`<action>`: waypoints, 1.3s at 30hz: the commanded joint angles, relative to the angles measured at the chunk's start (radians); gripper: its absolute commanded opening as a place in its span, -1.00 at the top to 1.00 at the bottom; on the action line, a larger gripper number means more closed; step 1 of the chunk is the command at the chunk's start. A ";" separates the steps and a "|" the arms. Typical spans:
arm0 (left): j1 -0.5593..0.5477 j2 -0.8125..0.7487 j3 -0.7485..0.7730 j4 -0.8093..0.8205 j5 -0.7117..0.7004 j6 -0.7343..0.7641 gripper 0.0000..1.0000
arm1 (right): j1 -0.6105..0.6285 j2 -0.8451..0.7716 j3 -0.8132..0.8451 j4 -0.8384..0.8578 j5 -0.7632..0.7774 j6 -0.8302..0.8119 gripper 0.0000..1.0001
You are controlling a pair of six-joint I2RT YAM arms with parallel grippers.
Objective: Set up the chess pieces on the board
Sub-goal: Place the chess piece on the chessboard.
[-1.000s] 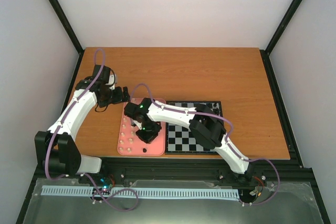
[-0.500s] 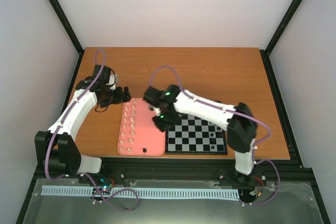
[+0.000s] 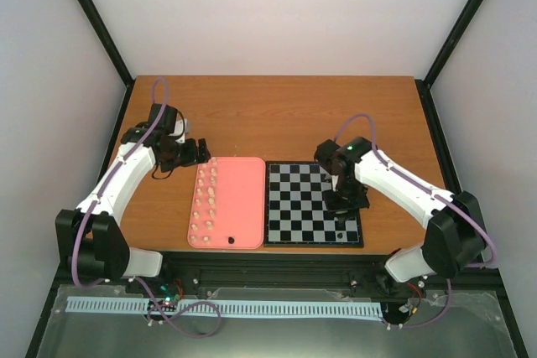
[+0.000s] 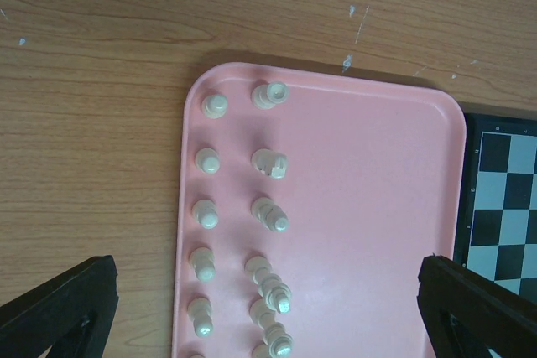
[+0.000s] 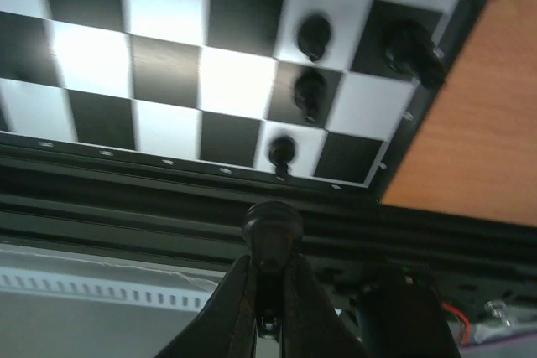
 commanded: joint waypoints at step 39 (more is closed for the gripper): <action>-0.003 0.055 0.034 0.001 -0.001 -0.005 -1.00 | -0.208 0.052 -0.287 0.245 0.034 -0.011 0.94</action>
